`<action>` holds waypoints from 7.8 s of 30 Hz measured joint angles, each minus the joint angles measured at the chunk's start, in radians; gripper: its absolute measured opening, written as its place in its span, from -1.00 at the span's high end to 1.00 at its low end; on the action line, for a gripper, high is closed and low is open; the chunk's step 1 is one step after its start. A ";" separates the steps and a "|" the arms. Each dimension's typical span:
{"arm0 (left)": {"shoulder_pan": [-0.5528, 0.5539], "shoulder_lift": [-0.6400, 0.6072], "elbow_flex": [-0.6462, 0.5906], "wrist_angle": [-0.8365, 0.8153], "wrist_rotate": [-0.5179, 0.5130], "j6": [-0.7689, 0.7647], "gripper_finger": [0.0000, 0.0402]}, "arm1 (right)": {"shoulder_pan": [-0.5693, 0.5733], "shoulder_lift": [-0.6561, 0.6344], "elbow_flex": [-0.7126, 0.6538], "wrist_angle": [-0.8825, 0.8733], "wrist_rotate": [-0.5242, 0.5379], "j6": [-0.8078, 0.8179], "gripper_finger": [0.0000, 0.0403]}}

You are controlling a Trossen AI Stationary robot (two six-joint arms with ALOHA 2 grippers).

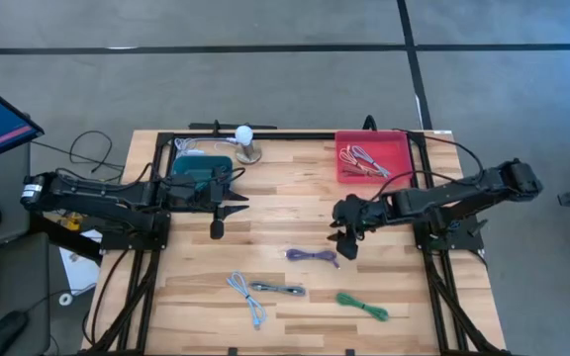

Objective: Pick & Place USB Port
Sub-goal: Put the plain purple charger cable into the pink bin, then put the plain green charger cable into the pink bin

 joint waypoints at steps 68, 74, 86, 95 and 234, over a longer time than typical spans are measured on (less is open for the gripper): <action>0.000 0.000 0.000 -0.003 0.000 0.000 0.56 | -0.026 0.012 0.118 -0.399 0.461 -0.026 0.99; 0.000 0.000 0.000 -0.002 0.000 0.000 0.56 | -0.123 -0.039 0.118 -0.480 0.509 -0.071 0.99; 0.000 0.000 0.000 -0.003 0.000 0.000 0.56 | -0.367 -0.043 0.073 -0.617 0.542 -0.141 0.99; 0.000 0.000 0.000 -0.003 0.000 0.000 0.56 | -0.548 -0.043 0.024 -0.453 0.473 -0.336 0.99; -0.003 0.000 0.000 -0.001 0.001 -0.087 0.56 | 0.630 0.338 0.121 -0.136 -0.256 1.135 0.60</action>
